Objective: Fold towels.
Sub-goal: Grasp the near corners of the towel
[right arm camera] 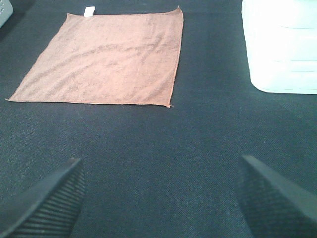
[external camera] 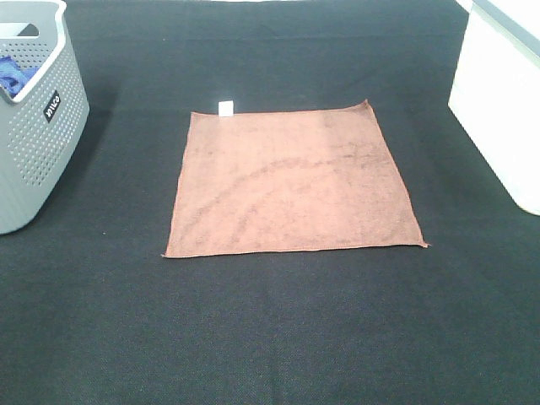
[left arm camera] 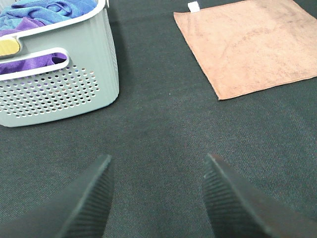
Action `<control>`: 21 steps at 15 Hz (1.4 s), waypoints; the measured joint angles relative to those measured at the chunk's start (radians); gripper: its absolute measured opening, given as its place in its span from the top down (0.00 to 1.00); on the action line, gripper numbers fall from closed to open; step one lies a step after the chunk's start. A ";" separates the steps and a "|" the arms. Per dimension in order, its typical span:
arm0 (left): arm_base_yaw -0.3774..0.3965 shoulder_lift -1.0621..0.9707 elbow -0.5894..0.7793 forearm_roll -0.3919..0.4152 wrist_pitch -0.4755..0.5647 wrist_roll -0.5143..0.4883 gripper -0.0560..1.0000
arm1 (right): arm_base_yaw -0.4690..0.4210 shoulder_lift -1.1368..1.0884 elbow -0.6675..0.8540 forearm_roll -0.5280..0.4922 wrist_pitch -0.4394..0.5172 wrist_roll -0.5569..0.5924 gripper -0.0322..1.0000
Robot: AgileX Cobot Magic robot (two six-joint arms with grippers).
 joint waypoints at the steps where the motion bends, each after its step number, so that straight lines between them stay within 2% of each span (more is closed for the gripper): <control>1: 0.000 0.000 -0.007 -0.007 -0.016 0.000 0.44 | 0.000 0.001 -0.001 0.000 -0.006 0.000 0.21; 3: 0.000 0.054 -0.020 -0.092 -0.213 0.000 0.44 | 0.000 0.064 -0.016 0.017 -0.111 0.000 0.21; 5: 0.000 0.160 -0.007 -0.220 -0.350 0.000 0.44 | 0.000 0.186 -0.017 0.027 -0.208 0.003 0.21; 6: 0.000 0.224 -0.001 -0.297 -0.380 0.000 0.44 | 0.000 0.247 -0.017 0.029 -0.242 0.014 0.21; 7: 0.000 0.224 -0.001 -0.297 -0.380 0.000 0.44 | 0.000 0.247 -0.017 0.029 -0.242 0.014 0.21; 8: 0.000 0.295 0.002 -0.364 -0.403 0.000 0.44 | 0.000 0.328 -0.017 0.033 -0.272 0.031 0.21; 10: 0.000 0.504 0.002 -0.463 -0.453 0.005 0.44 | 0.000 0.488 -0.017 0.045 -0.327 0.056 0.22; 12: 0.000 0.680 0.002 -0.520 -0.459 0.058 0.44 | 0.000 0.696 -0.017 0.104 -0.412 0.061 0.23; 14: 0.000 0.882 0.002 -0.639 -0.461 0.210 0.44 | 0.000 0.852 -0.027 0.169 -0.455 0.049 0.23; 15: 0.000 0.974 0.002 -0.723 -0.459 0.301 0.44 | 0.000 0.918 -0.044 0.188 -0.459 0.030 0.23; 18: 0.000 1.254 -0.004 -1.061 -0.419 0.619 0.44 | 0.000 1.151 -0.157 0.209 -0.465 -0.022 0.23; 19: 0.000 1.336 -0.020 -1.149 -0.385 0.718 0.44 | 0.000 1.226 -0.201 0.213 -0.465 -0.026 0.23; 21: -0.031 1.522 -0.108 -1.294 -0.327 0.840 0.44 | 0.000 1.388 -0.296 0.215 -0.464 -0.026 0.23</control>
